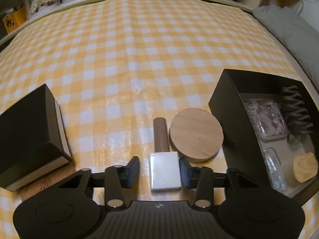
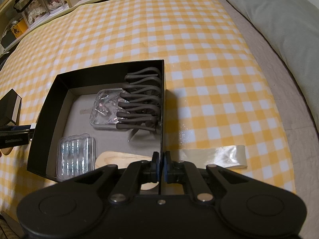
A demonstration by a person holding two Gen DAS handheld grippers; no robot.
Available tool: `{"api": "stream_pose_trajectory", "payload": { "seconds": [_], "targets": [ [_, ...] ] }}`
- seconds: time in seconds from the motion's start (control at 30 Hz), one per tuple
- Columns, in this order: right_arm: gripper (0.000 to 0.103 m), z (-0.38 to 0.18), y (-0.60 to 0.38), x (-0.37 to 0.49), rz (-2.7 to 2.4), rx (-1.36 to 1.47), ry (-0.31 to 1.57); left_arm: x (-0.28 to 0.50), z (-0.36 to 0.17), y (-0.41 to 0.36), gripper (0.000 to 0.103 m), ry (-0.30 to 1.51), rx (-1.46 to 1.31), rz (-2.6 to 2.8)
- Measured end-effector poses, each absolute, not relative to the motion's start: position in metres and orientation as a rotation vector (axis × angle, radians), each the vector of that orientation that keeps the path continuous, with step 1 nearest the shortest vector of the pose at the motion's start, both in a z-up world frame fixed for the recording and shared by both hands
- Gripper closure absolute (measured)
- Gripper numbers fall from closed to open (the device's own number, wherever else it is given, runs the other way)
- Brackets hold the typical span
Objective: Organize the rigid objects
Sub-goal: 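Grasp the white cube with the left gripper and lift, then lower the white cube into the black box and open left gripper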
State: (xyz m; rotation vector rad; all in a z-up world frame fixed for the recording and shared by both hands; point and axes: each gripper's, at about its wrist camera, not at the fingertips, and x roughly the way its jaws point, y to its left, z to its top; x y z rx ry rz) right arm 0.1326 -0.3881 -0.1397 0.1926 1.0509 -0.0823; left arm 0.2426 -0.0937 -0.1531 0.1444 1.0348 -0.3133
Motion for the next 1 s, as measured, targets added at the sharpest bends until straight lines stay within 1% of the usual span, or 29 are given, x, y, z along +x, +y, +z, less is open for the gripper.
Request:
{"api": "stream_pose_trajectory", "payload": {
  "seconds": [0.03, 0.23, 0.4, 0.53, 0.77, 1.0],
  "targets": [
    [0.098, -0.14, -0.388, 0.133, -0.082, 0.192, 1.051, 0.244, -0.153, -0.094, 0.07, 1.036, 0.149, -0.312],
    [0.098, -0.14, -0.388, 0.133, -0.082, 0.187, 1.054, 0.25, -0.149, -0.083, 0.07, 1.082, 0.103, -0.224],
    [0.098, -0.141, -0.388, 0.133, -0.082, 0.188, 1.054, 0.251, -0.137, -0.062, 0.07, 1.112, -0.035, -0.153],
    [0.098, -0.141, -0.388, 0.133, -0.082, 0.188, 1.054, 0.249, -0.114, -0.055, 0.07, 1.075, -0.157, -0.174],
    [0.098, -0.14, -0.388, 0.133, -0.082, 0.187, 1.054, 0.226, -0.069, -0.083, 0.07, 0.983, -0.221, -0.339],
    [0.098, -0.141, -0.387, 0.134, -0.083, 0.187, 1.055, 0.21, -0.067, -0.139, 0.07, 0.968, -0.114, -0.483]
  ]
}}
